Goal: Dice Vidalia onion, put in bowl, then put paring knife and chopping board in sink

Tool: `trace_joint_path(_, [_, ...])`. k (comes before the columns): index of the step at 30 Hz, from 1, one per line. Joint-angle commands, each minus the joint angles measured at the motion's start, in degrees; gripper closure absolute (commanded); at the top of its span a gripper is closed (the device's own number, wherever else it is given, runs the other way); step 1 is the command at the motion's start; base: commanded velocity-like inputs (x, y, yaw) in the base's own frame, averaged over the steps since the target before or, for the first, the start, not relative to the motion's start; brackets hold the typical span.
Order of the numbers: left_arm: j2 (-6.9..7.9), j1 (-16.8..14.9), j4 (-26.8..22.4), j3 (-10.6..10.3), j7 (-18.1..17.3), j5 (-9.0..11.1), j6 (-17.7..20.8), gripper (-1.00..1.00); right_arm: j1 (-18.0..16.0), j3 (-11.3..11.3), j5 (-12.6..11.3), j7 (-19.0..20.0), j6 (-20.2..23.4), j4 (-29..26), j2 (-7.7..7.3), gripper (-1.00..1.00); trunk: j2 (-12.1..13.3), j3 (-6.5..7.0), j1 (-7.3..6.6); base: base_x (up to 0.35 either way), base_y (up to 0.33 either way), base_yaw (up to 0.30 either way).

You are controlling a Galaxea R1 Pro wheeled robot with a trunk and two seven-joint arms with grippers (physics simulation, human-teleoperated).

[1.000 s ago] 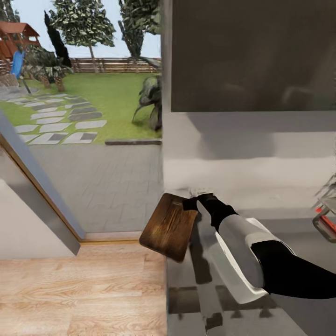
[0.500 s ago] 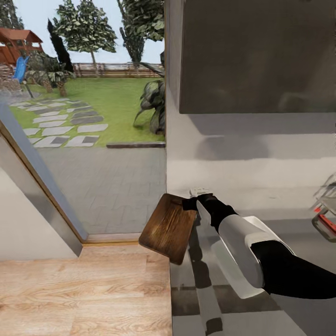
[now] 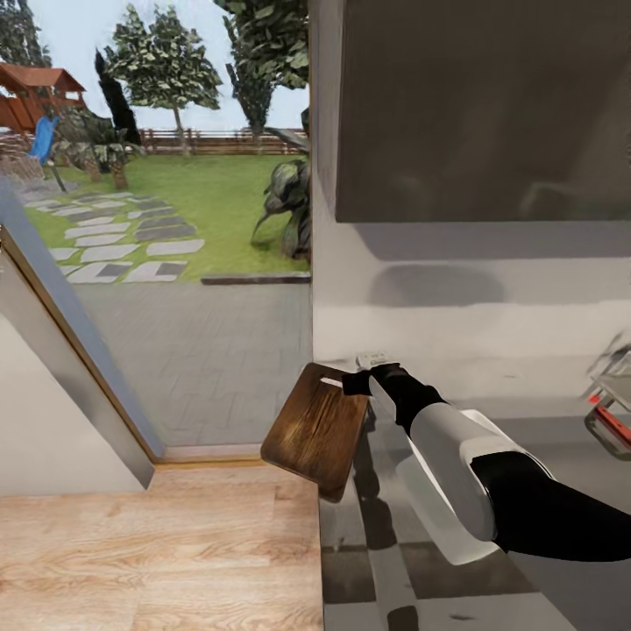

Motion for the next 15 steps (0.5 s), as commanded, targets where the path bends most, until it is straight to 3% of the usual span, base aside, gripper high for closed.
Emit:
trace_joint_path(1, [0.04,0.0,-0.1,-0.1,0.0,0.0,-0.1,-1.00,0.0,0.4,0.0,0.1,0.3,-0.1,-0.04,1.00,-0.1,0.01,0.03,0.000,0.000,0.000])
trace_joint_path(15, [0.04,0.0,0.0,-0.1,0.0,0.0,-0.1,-1.00,0.0,0.4,0.0,0.1,0.3,-0.1,-0.04,1.00,-0.1,1.29,0.03,-0.012,0.000,0.000])
